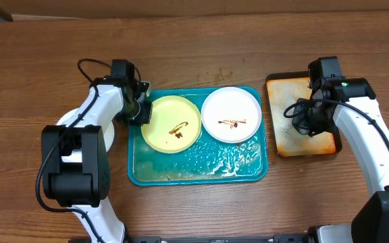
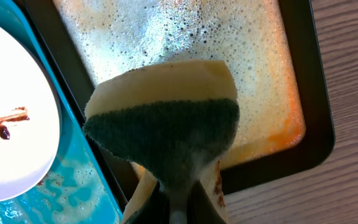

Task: Clean dirty plates on tray and stack at the side
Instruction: 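Grasp the rim of the yellow plate with the left gripper, then dip the sponge in the soapy tray with the right gripper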

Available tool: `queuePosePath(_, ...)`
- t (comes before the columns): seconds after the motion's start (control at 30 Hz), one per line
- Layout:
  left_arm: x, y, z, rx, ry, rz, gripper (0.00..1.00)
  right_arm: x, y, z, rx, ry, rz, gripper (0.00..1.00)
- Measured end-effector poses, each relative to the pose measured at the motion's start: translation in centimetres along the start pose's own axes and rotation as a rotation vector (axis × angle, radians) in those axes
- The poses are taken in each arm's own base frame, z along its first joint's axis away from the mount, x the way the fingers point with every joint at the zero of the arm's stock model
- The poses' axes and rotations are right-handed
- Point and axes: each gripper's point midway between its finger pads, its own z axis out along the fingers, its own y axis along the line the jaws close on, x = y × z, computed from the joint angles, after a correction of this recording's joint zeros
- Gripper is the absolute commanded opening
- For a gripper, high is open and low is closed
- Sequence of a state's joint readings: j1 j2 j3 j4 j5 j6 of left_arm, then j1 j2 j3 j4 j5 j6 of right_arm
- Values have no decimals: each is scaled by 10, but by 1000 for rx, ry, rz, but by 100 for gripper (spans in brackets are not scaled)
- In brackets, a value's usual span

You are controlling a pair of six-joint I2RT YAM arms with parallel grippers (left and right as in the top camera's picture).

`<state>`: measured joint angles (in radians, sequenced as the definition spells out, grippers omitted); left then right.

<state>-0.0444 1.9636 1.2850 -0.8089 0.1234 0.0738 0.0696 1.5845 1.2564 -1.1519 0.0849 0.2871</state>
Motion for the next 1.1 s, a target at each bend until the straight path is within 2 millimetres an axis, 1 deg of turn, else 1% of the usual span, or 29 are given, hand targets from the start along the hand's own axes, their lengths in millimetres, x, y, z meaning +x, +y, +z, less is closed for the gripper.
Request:
queuePosePath(0.1,13,-2,-1,7,55,-44,4,-5,2,0,-8,-22,2,4)
queuePosePath(0.23,41,-4,-4,7,167,-123,4,-24,9,-1,-37,-99,1,4)
queuePosePath(0.33,60,-5,-6,1,245,-184,4,-38,17,-4,-72,-154,-46,4)
queuePosePath(0.43,78,-7,-9,-11,317,-247,4,-39,22,-2,-92,-156,-101,4)
queuePosePath(0.53,87,-8,-12,-17,356,-283,4,-37,21,12,-88,-113,-118,4)
queuePosePath(0.67,96,-11,-15,-11,398,-311,4,-32,12,47,-56,-10,-113,4)
queuePosePath(0.83,98,-13,-16,-2,408,-319,4,-21,6,85,-24,99,-110,4)
queuePosePath(0.97,99,-14,-16,-1,410,-330,4,-18,5,99,-17,131,-111,4)
queuePosePath(1.1,99,-15,-16,5,411,-332,4,-18,6,105,-14,140,-111,4)
